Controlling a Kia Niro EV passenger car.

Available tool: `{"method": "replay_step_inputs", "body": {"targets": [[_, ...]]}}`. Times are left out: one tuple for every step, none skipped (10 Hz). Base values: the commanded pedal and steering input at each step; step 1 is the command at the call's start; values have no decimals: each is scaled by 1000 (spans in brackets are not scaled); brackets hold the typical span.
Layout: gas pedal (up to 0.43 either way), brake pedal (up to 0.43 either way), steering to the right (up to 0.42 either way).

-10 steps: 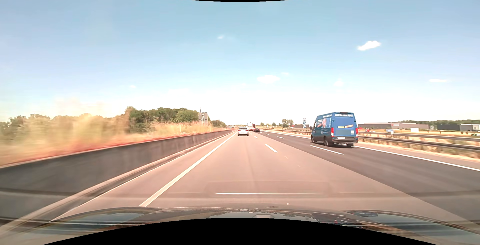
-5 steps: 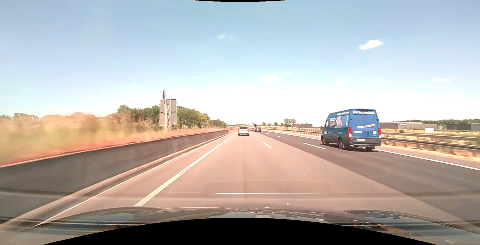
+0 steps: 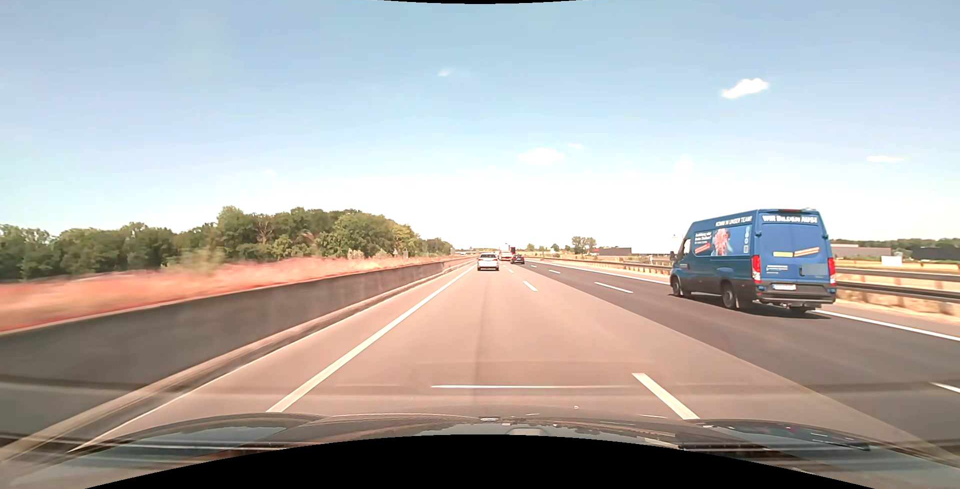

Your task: Follow the waypoints while adhering to traffic rules and regulations

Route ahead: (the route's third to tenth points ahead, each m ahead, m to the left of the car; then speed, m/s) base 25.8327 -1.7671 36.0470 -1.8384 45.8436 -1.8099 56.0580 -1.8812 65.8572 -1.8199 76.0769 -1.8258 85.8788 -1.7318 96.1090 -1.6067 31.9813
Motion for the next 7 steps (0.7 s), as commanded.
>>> {"method": "replay_step_inputs", "body": {"targets": [[319,0,-6],[311,0,-6],[311,0,-6],[311,0,-5],[311,0,-5],[311,0,-5],[319,0,-3]]}}
